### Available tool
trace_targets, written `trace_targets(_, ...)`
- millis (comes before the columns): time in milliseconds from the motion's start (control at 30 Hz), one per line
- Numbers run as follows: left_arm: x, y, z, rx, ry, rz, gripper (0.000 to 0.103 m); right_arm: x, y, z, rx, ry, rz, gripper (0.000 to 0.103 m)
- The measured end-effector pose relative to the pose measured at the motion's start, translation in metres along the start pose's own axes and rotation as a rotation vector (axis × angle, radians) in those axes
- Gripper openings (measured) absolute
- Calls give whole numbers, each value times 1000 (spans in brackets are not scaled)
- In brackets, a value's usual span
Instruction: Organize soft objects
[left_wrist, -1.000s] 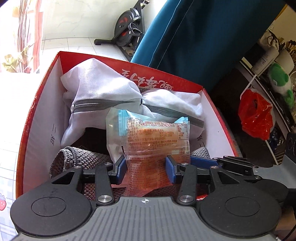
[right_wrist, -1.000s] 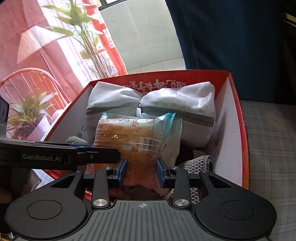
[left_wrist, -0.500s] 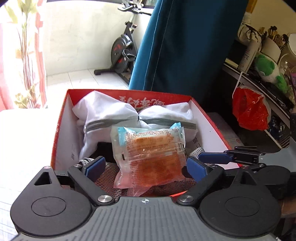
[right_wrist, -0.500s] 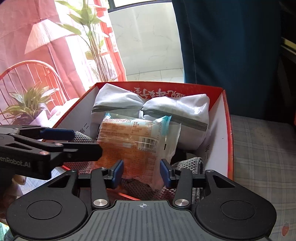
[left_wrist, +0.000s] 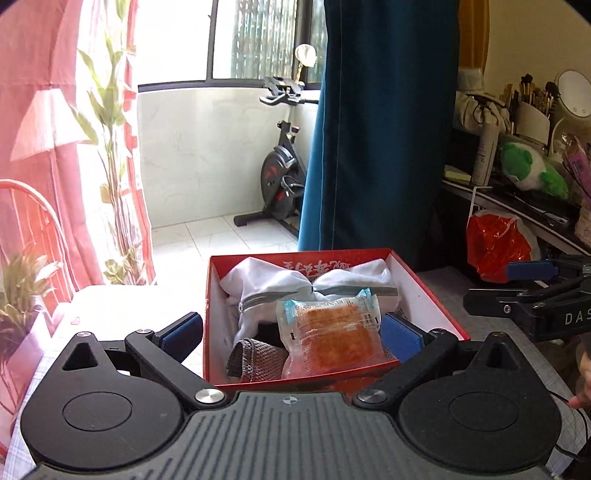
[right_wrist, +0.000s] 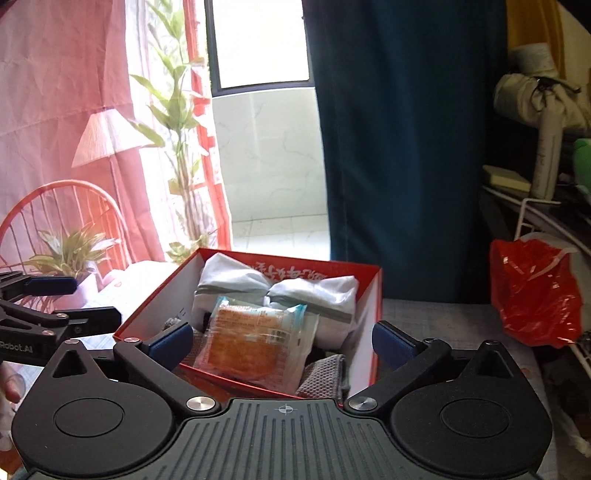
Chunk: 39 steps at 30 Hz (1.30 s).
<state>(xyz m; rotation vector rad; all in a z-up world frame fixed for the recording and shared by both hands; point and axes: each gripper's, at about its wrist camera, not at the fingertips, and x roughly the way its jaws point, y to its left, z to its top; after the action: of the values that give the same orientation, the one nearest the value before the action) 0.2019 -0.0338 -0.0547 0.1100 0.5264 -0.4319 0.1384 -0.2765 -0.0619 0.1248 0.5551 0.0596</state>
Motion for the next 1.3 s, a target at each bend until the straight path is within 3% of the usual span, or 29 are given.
trace_targets(167,-40,-8,5,35,-75,100,103,-48,4,2,13,-96,-17,103)
trace_targets(367,-91,-10,13,6,-173,106,103,-100,7,2,34,-181,-10,103)
trace_targets(633,-140,-32,17,18,-241,182,103,-148,14,5,61,-239,17,103)
trace_targets(967,-152,-37,14,1,-225,207,103,-171,27,8,48,-271,15,103)
trace_targets(1300,-150,-32,12,-16,-205,228,103,-170,24,8,36,-257,-72,103)
